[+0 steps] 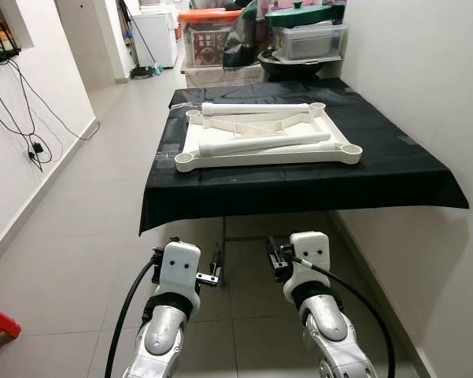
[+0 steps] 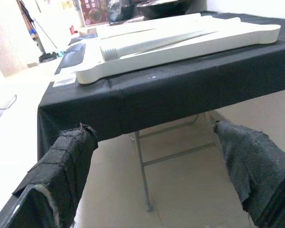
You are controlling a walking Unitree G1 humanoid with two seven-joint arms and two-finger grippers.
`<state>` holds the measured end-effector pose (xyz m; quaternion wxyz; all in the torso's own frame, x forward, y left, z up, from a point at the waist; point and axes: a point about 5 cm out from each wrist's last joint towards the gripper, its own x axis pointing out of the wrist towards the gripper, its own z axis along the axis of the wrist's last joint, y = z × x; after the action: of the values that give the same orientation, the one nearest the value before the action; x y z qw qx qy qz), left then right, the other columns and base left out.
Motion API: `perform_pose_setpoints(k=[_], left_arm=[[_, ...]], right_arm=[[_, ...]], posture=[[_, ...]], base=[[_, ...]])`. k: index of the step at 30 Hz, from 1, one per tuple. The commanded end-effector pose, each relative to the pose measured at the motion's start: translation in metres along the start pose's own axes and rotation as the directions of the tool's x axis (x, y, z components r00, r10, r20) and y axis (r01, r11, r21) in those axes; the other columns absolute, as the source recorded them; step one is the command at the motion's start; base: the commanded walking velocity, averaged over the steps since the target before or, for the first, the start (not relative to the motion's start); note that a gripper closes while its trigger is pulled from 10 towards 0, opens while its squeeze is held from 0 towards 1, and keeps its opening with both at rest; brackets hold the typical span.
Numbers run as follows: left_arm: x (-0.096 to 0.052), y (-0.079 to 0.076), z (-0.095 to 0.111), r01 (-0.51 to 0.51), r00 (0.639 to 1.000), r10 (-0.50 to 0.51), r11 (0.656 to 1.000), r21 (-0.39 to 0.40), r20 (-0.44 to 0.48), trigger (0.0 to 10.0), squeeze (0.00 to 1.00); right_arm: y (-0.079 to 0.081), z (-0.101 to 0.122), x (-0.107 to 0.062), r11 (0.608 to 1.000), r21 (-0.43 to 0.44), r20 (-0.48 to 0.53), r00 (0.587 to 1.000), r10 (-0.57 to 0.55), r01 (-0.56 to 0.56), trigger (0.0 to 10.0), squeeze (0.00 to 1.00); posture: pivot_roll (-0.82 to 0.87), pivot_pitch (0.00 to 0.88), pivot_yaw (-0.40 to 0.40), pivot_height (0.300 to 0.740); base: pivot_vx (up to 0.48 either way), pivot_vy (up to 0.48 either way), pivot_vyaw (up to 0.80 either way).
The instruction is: Building children table
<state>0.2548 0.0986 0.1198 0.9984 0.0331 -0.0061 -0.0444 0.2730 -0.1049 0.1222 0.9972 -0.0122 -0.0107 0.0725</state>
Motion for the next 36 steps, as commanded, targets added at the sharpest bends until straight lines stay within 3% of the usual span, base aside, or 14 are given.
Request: perform_pose_setpoints(k=[1, 21, 36], left_arm=[[0.0005, 0.0013, -0.0017, -0.004, 1.000, 0.004, 1.000, 0.011, 0.002, 10.0, 0.00], [0.0026, -0.0011, -0.0067, 0.002, 1.000, -0.002, 1.000, 0.000, 0.002, 10.0, 0.00], [0.0039, -0.0007, -0.0073, 0.004, 1.000, -0.004, 1.000, 0.001, 0.005, 10.0, 0.00]], right_arm=[[0.0010, -0.0005, 0.0005, 1.000, 0.014, 0.007, 1.000, -0.001, 0.001, 10.0, 0.00], [0.0017, -0.0084, 0.0023, 1.000, 0.013, -0.016, 1.000, 0.016, -0.016, 10.0, 0.00], [0.0058, -0.0090, 0.0042, 0.999, 0.009, -0.014, 0.999, 0.048, -0.048, 10.0, 0.00]], posture=[[0.03, 0.000, -0.005, 0.740], [0.03, 0.000, -0.010, 0.740], [0.03, 0.000, -0.013, 0.740]], base=[[0.000, 0.000, 0.00], [0.000, 0.000, 0.00], [0.258, 0.000, 0.00]])
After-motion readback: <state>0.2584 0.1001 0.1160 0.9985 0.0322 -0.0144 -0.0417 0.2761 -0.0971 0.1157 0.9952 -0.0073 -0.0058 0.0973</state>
